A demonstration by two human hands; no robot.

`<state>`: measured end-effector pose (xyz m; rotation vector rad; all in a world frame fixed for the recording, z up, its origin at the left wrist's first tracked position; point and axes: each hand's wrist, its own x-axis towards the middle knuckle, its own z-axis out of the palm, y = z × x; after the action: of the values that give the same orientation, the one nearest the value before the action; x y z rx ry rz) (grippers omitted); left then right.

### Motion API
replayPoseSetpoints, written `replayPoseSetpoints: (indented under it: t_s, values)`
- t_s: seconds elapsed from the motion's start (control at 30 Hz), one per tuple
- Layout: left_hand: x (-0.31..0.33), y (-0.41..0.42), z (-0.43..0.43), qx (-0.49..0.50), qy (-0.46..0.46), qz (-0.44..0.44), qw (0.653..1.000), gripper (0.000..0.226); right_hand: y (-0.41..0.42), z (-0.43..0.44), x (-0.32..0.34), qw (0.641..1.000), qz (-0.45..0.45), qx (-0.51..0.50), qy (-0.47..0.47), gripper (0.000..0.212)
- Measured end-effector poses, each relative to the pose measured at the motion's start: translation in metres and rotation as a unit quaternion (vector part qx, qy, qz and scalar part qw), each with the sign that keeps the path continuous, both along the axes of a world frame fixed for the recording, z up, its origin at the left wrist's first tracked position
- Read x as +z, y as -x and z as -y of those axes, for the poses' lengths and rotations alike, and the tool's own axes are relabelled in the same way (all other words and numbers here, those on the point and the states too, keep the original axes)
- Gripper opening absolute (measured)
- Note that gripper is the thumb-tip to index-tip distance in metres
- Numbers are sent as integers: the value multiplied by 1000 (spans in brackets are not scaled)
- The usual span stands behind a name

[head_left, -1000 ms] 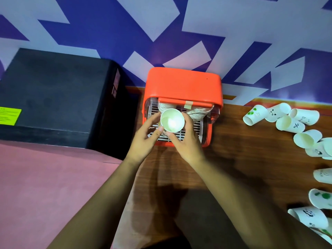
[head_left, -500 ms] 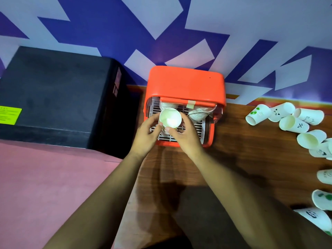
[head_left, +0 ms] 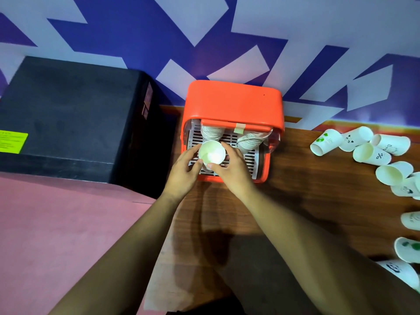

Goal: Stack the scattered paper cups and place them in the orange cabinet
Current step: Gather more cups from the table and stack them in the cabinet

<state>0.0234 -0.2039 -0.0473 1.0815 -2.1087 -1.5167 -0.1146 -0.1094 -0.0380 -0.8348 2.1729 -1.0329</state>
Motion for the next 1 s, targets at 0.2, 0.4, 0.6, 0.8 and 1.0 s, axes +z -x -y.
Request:
replayPoseSetpoints:
  t_s: [0.2, 0.4, 0.6, 0.8, 1.0]
  values:
    - [12, -24, -15, 37, 0, 37, 999, 32, 17, -50, 21, 1000, 11, -8, -22, 62]
    - [43, -2, -52, -160, 45, 166, 972, 3, 84, -152, 37, 987, -81, 37, -130, 55]
    - [67, 110, -99, -262, 52, 155, 951, 8, 190, -217, 48, 957, -137, 17, -254, 63]
    - [57, 246, -141, -262, 14, 154, 952, 32, 272, -236, 38, 953, -169, 3, -252, 65]
    - [16, 356, -141, -204, 39, 224, 952, 46, 316, -212, -7, 965, -123, -2, -231, 50]
